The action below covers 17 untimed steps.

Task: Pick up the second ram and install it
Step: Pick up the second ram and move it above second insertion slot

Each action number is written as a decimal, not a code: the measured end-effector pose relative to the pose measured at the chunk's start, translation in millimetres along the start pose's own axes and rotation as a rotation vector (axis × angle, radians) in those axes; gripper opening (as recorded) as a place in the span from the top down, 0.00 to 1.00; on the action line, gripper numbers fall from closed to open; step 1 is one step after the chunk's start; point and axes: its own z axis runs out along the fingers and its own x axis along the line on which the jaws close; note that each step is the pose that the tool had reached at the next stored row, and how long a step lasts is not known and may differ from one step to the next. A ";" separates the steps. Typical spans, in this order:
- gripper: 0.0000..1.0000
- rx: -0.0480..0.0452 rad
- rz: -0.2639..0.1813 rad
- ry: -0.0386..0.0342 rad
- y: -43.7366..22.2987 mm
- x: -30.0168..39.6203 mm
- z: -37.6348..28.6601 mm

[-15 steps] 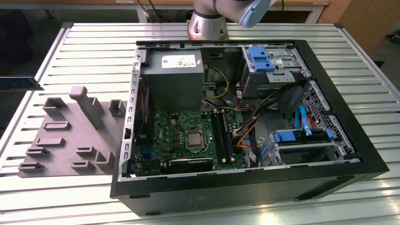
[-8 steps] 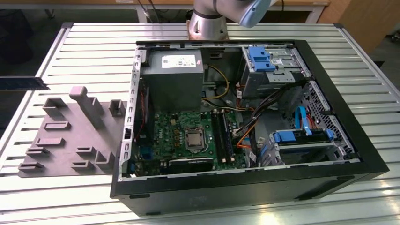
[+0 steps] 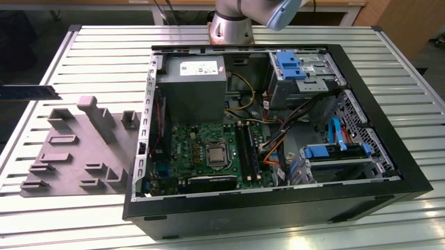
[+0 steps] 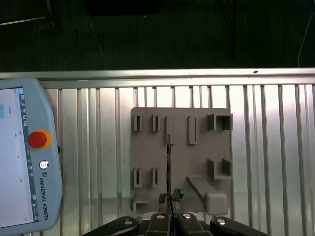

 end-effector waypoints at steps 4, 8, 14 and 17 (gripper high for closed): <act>0.89 0.0000 0.000 0.0000 -3.4 -0.1 -0.1; 0.89 0.0000 0.000 0.0000 -6.8 -0.3 -0.2; 0.89 0.0001 0.000 -0.0001 -10.1 -0.4 -0.2; 0.89 0.0001 0.000 -0.0001 -11.6 -0.5 -0.3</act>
